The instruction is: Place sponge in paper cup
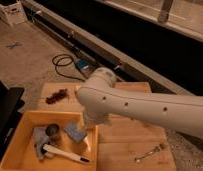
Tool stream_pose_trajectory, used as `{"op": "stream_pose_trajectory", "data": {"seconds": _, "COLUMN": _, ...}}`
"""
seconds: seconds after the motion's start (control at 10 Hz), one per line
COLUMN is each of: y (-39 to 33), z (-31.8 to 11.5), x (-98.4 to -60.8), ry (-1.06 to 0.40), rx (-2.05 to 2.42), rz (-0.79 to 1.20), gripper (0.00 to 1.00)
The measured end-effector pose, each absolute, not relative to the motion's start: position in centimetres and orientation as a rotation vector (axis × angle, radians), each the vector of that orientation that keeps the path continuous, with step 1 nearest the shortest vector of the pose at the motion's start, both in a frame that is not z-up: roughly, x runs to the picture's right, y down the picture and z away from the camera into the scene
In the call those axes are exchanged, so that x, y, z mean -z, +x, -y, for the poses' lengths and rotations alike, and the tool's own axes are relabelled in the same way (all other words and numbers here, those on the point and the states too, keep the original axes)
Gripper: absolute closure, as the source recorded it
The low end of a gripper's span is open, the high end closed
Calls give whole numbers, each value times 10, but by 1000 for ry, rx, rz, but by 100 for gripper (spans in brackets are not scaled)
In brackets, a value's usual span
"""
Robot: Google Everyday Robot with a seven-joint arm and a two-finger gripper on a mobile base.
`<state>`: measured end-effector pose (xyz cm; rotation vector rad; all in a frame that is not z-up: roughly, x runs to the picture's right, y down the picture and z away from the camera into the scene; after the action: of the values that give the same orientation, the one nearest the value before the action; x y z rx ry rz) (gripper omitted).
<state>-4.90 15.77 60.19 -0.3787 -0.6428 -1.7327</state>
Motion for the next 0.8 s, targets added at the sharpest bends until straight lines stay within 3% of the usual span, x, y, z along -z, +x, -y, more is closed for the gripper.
{"op": "stream_pose_trajectory", "data": {"seconds": 0.3, "y": -112, "z": -164, "x": -587, "ry": -307, "rx": 1880, "rz": 675, "gripper": 20}}
{"op": "stream_pose_trajectory", "data": {"seconds": 0.8, "y": -114, "z": -162, "x": -588, "ry": -305, "rx": 1908, "rz": 653, "gripper": 20}}
